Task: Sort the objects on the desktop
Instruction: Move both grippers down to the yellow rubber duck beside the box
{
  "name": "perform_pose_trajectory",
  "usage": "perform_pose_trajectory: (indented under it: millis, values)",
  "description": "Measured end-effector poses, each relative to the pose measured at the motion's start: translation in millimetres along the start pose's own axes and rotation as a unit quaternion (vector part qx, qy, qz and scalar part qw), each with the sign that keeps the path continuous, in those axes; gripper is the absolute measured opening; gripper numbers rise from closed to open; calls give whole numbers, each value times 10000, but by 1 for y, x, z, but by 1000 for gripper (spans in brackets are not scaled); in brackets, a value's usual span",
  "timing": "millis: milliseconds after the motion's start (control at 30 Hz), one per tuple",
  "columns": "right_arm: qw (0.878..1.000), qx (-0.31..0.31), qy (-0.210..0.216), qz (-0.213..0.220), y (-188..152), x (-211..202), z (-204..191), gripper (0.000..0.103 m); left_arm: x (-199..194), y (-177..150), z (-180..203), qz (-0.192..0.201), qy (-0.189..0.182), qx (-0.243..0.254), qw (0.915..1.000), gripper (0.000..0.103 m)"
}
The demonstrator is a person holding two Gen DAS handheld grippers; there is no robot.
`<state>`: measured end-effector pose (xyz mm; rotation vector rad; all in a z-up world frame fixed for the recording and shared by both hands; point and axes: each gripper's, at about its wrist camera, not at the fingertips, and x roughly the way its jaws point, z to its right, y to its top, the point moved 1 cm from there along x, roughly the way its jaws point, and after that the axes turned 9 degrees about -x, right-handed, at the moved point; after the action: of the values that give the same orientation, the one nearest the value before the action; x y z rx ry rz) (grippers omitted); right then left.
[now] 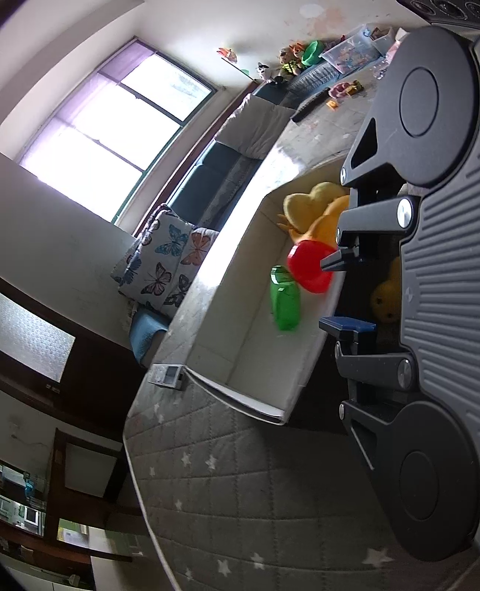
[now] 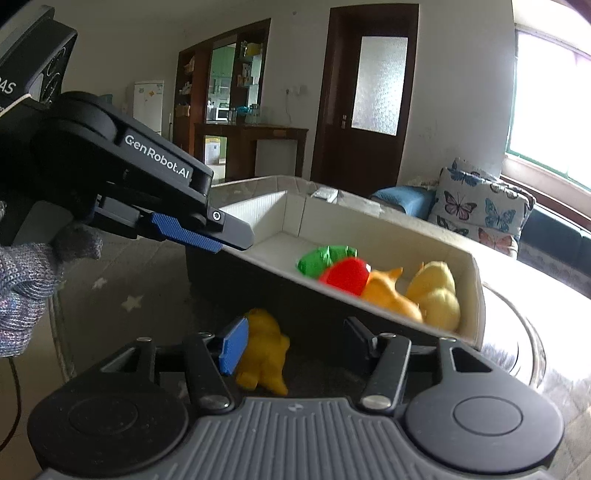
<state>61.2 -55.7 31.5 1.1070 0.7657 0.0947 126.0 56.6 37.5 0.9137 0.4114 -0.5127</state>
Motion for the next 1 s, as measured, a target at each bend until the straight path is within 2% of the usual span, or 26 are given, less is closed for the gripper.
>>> perform_pose_trajectory:
  millis: [300, 1000]
  values:
    - [9997, 171, 131, -92, -14, 1, -11, 59, 5, -20, -3, -250, 119, -75, 9996, 30]
    - [9990, 204, 220, -327, -22, 24, -23, 59, 16, -28, -6, -488, 240, -127, 9984, 30]
